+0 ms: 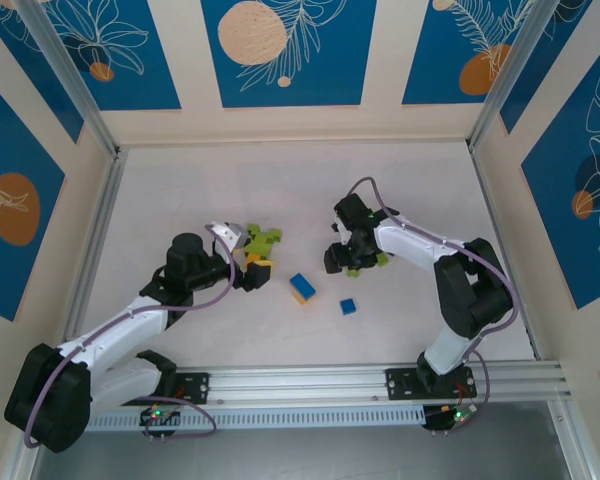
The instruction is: Assemble a carrot with lego
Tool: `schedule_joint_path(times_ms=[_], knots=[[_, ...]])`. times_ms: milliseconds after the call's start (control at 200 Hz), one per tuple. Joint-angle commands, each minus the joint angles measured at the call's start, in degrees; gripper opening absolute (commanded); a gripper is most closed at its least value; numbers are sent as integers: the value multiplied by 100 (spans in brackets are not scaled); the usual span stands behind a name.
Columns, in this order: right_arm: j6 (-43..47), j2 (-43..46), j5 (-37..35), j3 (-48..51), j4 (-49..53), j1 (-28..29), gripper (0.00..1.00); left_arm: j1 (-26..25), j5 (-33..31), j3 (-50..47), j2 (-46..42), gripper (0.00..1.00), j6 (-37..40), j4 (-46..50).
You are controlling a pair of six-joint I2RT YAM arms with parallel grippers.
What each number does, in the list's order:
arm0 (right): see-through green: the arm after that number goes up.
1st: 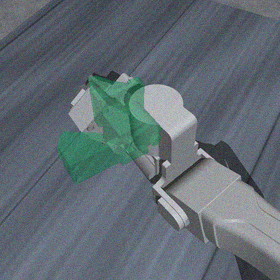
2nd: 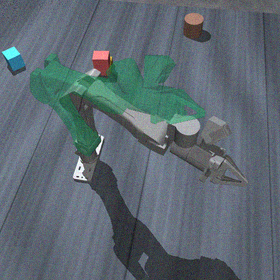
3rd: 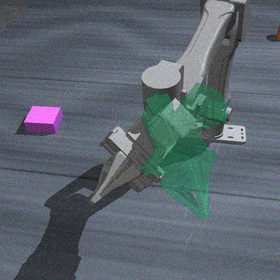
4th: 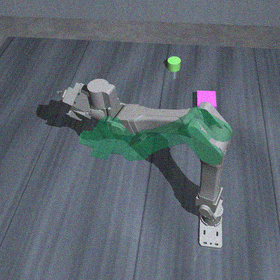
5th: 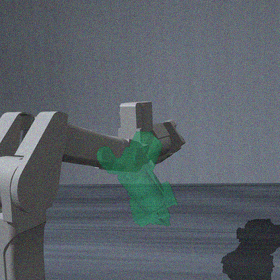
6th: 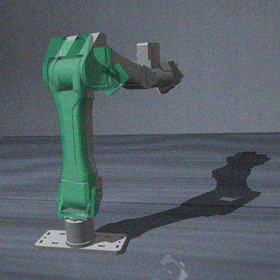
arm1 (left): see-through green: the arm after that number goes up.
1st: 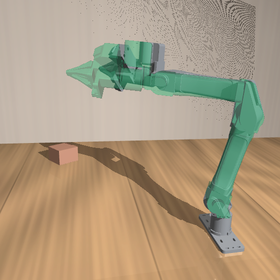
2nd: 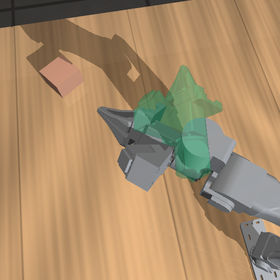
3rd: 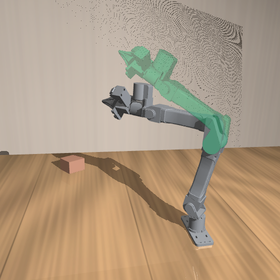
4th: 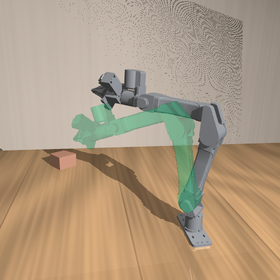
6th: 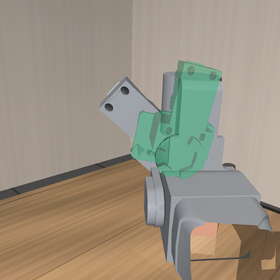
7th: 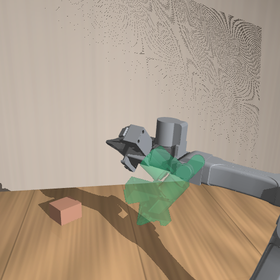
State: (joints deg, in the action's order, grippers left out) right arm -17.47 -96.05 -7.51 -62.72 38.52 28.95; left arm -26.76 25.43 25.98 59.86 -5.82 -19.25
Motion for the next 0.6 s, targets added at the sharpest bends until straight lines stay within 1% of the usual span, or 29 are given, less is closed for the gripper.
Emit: schedule_joint_path(times_ms=[0,325,595], knots=[[127,-155,74,-192,58,-56,65,13,129,154,21,100,73,-133],[171,-477,-49,-350,24,-132,65,12,126,162,46,99,73,-141],[297,-715,278,-425,-171,-607,64,11,128,161,27,99,82,-132]])
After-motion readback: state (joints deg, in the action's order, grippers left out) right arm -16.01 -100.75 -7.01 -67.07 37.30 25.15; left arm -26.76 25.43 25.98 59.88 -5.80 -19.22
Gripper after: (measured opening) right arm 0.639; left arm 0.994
